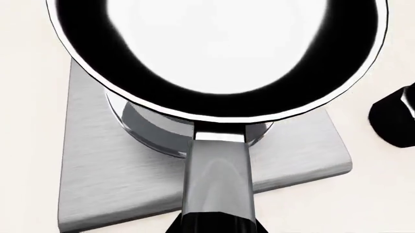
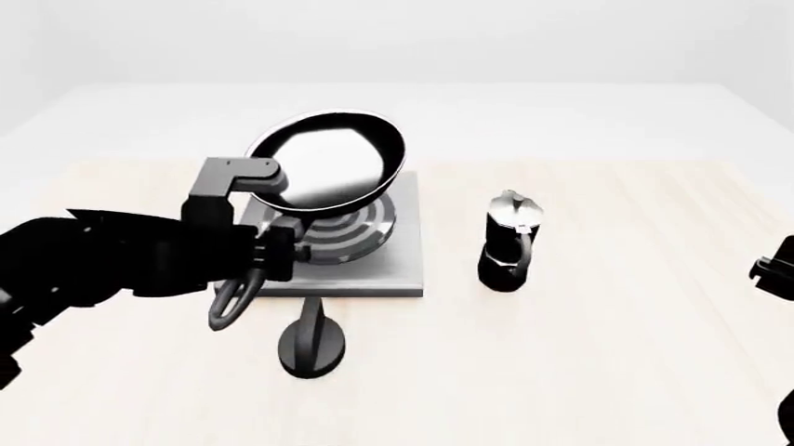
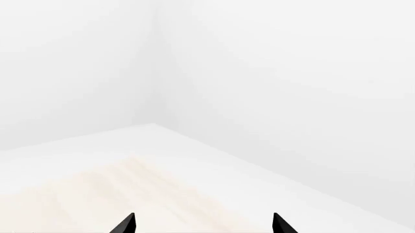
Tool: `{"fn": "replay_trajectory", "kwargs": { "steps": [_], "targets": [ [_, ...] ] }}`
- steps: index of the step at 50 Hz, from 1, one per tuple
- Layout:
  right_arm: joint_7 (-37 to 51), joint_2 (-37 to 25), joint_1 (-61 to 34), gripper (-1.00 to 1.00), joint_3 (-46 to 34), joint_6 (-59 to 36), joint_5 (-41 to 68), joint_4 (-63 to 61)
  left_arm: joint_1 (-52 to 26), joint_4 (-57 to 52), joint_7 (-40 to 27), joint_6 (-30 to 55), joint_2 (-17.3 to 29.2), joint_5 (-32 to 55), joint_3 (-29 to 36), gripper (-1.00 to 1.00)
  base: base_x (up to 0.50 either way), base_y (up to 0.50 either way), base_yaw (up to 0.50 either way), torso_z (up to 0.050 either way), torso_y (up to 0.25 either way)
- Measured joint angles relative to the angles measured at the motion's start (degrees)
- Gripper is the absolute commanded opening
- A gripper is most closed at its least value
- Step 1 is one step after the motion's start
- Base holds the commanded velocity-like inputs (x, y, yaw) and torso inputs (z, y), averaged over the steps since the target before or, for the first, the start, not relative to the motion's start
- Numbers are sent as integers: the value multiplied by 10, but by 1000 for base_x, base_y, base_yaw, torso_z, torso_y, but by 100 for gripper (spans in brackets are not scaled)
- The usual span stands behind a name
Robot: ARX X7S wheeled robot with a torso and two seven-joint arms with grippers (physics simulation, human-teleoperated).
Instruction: Turn on the stove and put the frying pan on it.
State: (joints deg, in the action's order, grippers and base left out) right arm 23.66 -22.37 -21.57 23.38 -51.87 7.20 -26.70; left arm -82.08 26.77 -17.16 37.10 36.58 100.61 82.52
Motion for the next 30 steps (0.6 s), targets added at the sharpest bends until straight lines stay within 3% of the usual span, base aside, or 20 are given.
{"fn": "replay_trajectory", "kwargs": {
  "steps": [30],
  "targets": [
    [2,1,1,100,-4,6,2,5,22,71,23,16,-36,-24,30,-100,0,0,0,0,2]
  ]
}}
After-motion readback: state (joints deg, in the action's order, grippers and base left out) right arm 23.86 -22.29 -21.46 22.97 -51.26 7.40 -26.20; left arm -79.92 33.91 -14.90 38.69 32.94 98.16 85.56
